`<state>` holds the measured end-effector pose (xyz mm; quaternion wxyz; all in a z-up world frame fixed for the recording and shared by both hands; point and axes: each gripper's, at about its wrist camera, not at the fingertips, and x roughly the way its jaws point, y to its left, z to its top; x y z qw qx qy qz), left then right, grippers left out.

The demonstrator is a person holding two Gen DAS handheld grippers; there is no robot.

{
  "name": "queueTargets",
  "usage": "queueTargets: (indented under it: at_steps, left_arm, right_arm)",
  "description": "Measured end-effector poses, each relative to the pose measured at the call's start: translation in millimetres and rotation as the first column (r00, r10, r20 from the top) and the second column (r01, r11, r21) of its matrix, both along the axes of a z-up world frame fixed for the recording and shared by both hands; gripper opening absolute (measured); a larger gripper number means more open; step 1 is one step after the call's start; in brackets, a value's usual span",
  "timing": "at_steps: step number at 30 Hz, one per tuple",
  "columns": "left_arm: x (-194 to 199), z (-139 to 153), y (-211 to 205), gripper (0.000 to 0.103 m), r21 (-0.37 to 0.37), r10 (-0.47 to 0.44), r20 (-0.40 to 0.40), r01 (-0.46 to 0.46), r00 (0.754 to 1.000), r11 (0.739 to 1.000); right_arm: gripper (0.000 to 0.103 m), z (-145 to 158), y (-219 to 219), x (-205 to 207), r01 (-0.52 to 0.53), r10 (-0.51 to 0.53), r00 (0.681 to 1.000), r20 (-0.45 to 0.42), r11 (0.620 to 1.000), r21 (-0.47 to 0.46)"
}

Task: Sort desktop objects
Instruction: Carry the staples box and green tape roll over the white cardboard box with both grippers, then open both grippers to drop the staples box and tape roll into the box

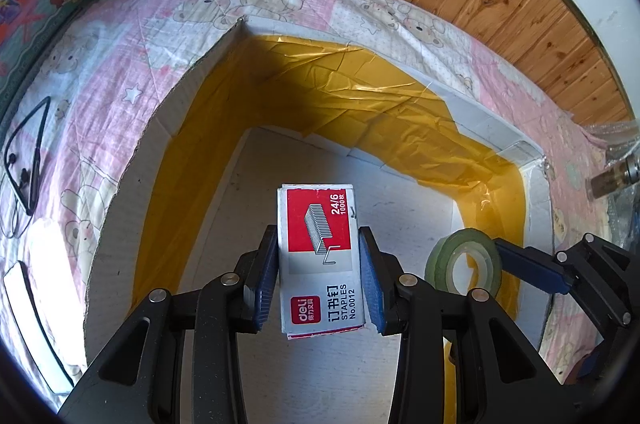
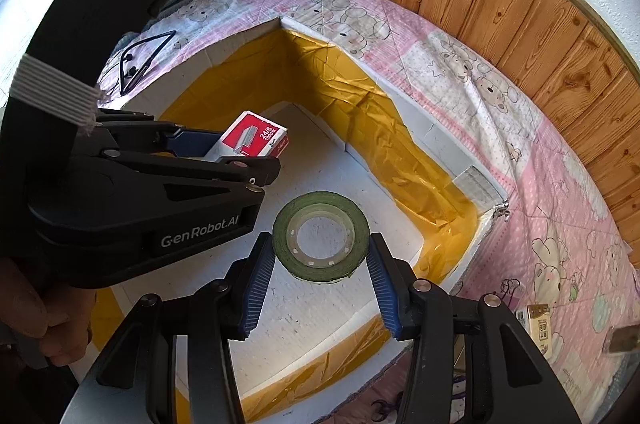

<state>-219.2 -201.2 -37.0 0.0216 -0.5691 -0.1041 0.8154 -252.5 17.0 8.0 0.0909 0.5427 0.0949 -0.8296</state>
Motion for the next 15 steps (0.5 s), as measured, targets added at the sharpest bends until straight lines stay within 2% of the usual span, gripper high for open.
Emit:
queueTargets:
  at_steps: [10,15]
  left_arm:
    - [-5.7,-10.9,-0.3,0.04,0.023,-0.006,0.051,0.005,0.999,1.0]
    - [-10.2,-20.6,1.6,0.04,0.03,-0.02,0.091,0.017,0.996,0.999]
  right_arm:
    - [0.049,-12.9,-15.6,-19.8,0.004,-0.003,0.996,0.089,1.0,-0.004]
    - [0.049,-18.4,-15.3,-28.7,-0.001,-0.003,0.993,0.122,0.999,0.035]
